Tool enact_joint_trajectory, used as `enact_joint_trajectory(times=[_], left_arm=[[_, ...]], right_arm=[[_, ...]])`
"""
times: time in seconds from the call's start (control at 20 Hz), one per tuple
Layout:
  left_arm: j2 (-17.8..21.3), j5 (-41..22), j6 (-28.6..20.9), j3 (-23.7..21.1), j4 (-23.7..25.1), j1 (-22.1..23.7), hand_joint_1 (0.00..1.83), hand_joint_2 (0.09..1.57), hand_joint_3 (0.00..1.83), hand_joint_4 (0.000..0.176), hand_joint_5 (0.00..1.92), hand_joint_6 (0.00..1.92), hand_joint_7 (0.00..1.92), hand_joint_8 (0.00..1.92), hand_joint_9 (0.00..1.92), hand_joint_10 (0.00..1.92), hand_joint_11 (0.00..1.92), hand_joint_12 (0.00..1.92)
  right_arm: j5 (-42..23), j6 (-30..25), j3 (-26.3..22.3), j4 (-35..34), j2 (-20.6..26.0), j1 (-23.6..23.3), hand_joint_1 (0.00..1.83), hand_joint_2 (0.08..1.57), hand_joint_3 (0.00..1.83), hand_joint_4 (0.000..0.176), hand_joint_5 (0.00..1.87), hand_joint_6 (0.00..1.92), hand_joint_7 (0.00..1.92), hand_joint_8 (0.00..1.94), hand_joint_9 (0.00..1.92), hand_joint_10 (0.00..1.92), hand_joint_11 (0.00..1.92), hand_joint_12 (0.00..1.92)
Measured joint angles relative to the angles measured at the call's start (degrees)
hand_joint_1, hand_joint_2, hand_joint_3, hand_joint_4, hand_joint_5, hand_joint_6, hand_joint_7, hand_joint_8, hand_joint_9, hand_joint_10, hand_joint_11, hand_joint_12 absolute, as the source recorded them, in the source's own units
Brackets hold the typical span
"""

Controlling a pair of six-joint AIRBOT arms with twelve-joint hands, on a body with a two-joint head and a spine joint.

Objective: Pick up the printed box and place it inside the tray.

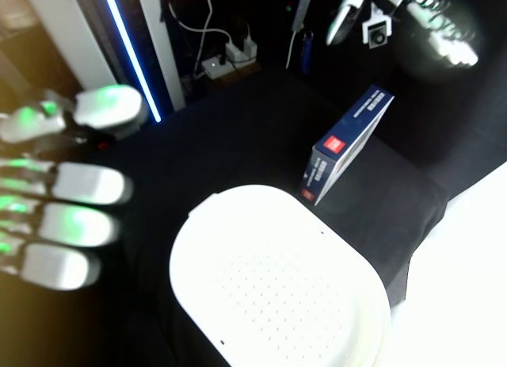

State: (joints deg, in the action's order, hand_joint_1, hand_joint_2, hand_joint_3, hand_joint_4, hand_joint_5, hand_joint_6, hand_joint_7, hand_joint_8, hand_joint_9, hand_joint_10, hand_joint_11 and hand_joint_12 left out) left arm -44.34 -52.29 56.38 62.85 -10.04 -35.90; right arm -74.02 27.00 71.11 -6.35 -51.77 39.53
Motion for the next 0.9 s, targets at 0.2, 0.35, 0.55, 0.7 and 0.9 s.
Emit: enact_joint_trajectory(times=[0.2, 0.35, 0.55, 0.7, 0.9], left_arm=[[-1.77, 3.08, -0.11, 1.09, 1.60, 2.29, 0.49, 0.92, 0.01, 0.068, 0.07, 0.01, 0.14, 0.00, 0.14, 0.02, 0.00, 0.63], [-3.39, 6.32, -0.20, 2.27, 3.48, 4.46, 0.54, 0.86, 0.00, 0.067, 0.01, 0.00, 0.11, 0.00, 0.10, 0.00, 0.00, 0.42], [-6.32, 11.17, -0.20, 5.03, 4.07, 5.70, 0.48, 0.81, 0.00, 0.088, 0.00, 0.00, 0.13, 0.00, 0.14, 0.01, 0.00, 0.51], [-8.39, 15.37, -0.17, 7.37, 4.11, 5.99, 0.47, 0.79, 0.00, 0.128, 0.00, 0.00, 0.12, 0.00, 0.15, 0.01, 0.00, 0.48], [-12.15, 21.07, -0.20, 10.99, 4.22, 7.50, 0.64, 0.72, 0.00, 0.104, 0.00, 0.00, 0.10, 0.00, 0.09, 0.00, 0.00, 0.26]], right_arm=[[0.13, 0.02, 0.42, 0.17, -0.04, 0.00, 0.59, 0.84, 0.00, 0.136, 0.01, 0.00, 0.11, 0.00, 0.14, 0.04, 0.00, 0.57], [0.87, 0.02, 1.07, 0.26, -1.53, 0.00, 0.64, 0.76, 0.00, 0.175, 0.05, 0.00, 0.11, 0.00, 0.11, 0.01, 0.00, 0.44], [3.80, 0.02, 1.84, 3.78, -3.69, -1.40, 0.66, 0.63, 0.00, 0.176, 0.01, 0.00, 0.05, 0.00, 0.05, 0.00, 0.00, 0.34], [5.79, 0.02, 2.86, 4.35, -5.01, -2.51, 0.76, 0.58, 0.00, 0.165, 0.00, 0.00, 0.00, 0.00, 0.00, 0.00, 0.00, 0.36], [7.23, 0.02, 3.17, 5.66, -6.29, -2.49, 0.84, 0.67, 0.01, 0.119, 0.00, 0.00, 0.00, 0.00, 0.00, 0.00, 0.00, 0.31]])
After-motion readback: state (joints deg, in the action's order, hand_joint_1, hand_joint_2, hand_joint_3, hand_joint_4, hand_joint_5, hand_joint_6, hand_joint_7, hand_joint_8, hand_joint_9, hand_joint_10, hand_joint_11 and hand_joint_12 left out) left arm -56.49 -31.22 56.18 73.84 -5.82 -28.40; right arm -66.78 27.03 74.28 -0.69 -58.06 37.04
